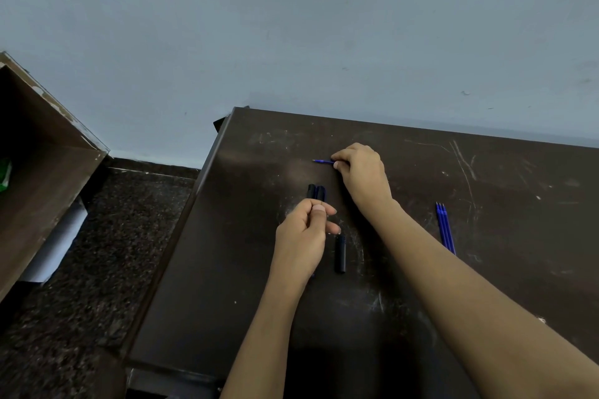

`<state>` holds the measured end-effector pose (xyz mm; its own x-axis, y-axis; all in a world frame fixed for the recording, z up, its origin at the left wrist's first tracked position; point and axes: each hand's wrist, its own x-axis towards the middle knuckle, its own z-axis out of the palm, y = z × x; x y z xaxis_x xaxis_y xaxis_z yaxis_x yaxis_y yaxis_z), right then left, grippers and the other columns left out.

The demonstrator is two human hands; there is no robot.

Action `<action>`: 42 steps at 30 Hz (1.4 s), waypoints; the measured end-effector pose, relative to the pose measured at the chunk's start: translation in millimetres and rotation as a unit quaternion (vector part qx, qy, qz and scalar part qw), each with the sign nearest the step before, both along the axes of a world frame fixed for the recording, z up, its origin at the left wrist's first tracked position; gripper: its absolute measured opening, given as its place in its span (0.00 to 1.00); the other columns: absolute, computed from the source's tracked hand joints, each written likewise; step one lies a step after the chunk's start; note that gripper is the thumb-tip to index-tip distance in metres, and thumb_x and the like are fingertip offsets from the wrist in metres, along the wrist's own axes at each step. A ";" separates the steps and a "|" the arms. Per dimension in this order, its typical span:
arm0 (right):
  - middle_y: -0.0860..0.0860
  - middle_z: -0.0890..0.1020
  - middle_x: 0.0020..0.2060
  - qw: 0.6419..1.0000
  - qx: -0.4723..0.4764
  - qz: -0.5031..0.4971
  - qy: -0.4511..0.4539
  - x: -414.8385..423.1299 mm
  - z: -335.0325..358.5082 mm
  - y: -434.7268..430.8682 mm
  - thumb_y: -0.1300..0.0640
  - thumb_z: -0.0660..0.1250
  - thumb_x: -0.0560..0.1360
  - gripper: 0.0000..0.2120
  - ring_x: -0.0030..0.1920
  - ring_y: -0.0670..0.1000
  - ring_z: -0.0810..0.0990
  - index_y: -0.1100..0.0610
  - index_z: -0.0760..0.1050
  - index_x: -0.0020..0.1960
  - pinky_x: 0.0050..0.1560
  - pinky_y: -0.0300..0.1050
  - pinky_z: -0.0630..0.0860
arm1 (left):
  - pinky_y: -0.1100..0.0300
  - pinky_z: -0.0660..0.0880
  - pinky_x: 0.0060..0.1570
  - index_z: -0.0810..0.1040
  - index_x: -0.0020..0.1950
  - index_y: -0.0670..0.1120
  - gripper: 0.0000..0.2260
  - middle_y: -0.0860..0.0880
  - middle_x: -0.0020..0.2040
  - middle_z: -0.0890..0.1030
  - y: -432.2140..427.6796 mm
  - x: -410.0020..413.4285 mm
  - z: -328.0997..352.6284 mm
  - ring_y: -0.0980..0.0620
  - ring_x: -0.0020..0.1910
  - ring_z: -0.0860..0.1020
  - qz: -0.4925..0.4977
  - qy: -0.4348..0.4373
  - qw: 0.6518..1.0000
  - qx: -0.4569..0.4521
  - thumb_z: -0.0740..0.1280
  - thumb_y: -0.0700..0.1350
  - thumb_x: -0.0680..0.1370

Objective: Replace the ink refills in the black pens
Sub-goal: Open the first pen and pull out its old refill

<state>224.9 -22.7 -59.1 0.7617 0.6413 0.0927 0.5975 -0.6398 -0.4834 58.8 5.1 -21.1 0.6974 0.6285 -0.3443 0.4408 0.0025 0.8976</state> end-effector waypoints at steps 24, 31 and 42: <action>0.50 0.80 0.49 0.990 0.022 -0.081 0.111 -58.2 8.9 -78.6 0.58 0.69 0.73 0.09 0.47 0.48 0.78 0.54 0.80 0.54 0.51 0.45 0.77 | 0.61 0.68 0.34 0.76 0.45 0.50 0.09 0.51 0.39 0.81 -2.7 8.8 -1.3 0.58 0.31 0.71 0.102 -0.040 0.994 -0.013 0.58 0.41 0.79; 0.52 0.80 0.50 0.991 0.046 -0.037 0.119 -79.6 5.2 -81.8 0.59 0.69 0.73 0.10 0.49 0.50 0.78 0.55 0.81 0.54 0.54 0.46 0.76 | 0.67 0.69 0.31 0.78 0.50 0.51 0.10 0.51 0.39 0.81 -5.5 7.8 -0.5 0.61 0.31 0.74 0.072 -0.064 0.995 0.029 0.57 0.45 0.81; 0.51 0.82 0.43 0.974 0.108 -0.190 0.067 -66.5 23.3 -128.2 0.57 0.68 0.73 0.06 0.43 0.50 0.81 0.52 0.81 0.48 0.51 0.47 0.77 | 0.68 0.69 0.33 0.80 0.51 0.47 0.11 0.53 0.37 0.80 -26.6 22.5 -2.1 0.60 0.31 0.75 0.034 -0.060 0.998 -0.007 0.58 0.46 0.81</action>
